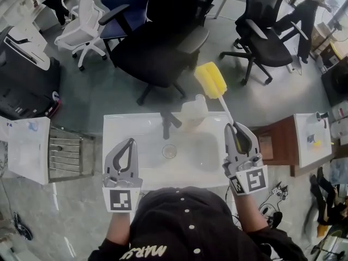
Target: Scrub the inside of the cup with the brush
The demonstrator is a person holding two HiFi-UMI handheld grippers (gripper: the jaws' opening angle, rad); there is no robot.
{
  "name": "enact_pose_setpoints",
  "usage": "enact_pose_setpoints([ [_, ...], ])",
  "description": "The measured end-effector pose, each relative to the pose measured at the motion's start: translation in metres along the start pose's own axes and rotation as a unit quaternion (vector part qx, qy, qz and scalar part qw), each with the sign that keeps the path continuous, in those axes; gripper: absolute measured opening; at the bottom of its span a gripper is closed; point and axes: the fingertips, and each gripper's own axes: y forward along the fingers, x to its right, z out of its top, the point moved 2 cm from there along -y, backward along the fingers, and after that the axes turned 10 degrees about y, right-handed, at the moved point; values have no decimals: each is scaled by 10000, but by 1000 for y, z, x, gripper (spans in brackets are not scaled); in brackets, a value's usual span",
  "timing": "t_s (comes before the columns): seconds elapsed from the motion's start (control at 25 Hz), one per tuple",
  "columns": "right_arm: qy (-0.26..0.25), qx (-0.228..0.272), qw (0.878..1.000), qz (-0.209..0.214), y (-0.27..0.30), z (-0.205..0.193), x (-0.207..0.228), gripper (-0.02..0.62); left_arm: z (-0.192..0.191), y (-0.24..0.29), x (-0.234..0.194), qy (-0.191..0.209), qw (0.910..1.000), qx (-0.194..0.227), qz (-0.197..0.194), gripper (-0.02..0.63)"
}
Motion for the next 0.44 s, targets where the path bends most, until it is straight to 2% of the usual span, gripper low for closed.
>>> enact_pose_setpoints([
  [0.12,-24,5,10000,16,0,1,-1,48,3,0,-2,-146,9999,47,-3,26],
  [0.44,-57,0,10000,4,1,1,-1,48,7,1,-2,-130,9999,82,23,26],
])
